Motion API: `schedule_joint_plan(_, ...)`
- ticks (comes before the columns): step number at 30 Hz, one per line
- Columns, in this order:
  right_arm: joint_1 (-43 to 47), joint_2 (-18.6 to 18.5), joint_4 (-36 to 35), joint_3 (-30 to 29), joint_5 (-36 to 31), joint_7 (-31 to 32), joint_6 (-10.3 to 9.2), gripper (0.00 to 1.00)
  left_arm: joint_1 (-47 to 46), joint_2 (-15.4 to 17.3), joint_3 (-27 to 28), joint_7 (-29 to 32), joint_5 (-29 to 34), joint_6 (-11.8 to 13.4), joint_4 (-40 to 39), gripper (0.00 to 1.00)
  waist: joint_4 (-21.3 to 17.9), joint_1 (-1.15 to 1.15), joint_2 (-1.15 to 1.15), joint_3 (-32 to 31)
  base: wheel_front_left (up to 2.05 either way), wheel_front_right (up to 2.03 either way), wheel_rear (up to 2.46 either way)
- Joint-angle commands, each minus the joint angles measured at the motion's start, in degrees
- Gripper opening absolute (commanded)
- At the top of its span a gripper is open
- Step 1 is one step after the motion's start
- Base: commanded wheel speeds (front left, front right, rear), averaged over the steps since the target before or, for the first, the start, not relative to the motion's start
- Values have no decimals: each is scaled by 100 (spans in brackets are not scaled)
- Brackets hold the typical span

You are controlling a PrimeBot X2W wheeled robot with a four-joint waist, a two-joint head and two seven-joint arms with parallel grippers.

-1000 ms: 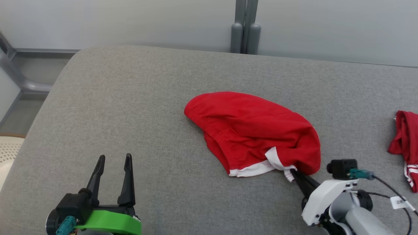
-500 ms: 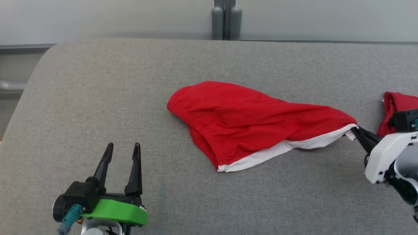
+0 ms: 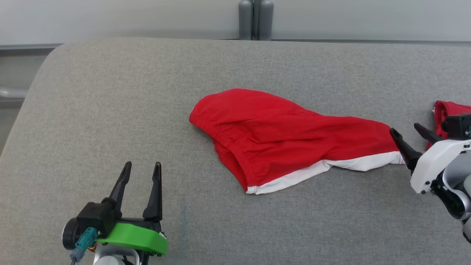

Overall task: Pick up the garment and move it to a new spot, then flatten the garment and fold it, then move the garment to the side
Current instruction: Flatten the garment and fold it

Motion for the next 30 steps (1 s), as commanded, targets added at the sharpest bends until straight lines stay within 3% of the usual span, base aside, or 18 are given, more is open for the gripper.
schedule_joint_plan(1,112,15,-111,-58,-7,-210,-8,100,94,43,26,-12,4,1,18,100,-314,0,0,-435,0,0,0)
schedule_joint_plan(12,1398,927,-1388,-1008,-432,-1624,-8,100,418,10,13,-8,-96,69,-125,100,-853,0,0,-1026,0,0,0)
schedule_joint_plan(19,2304,1647,-2068,-1736,-1056,-1824,-7,100,492,-12,32,-12,-125,79,-169,100,-1016,0,0,-1048,0,0,0)
schedule_joint_plan(23,2434,1768,-2243,-1810,-1205,-1832,-7,100,463,7,-1,-10,-121,41,-161,100,-1077,0,0,-1008,0,0,0)
schedule_joint_plan(26,2415,1801,-2307,-1798,-1270,-1827,-7,100,370,-58,-160,270,-303,-102,-38,100,-1107,0,0,-964,0,0,0)
schedule_joint_plan(30,2319,1785,-2329,-1774,-1330,-1769,-7,100,83,-54,-633,1333,-554,-306,368,100,-1183,0,0,-895,0,0,0)
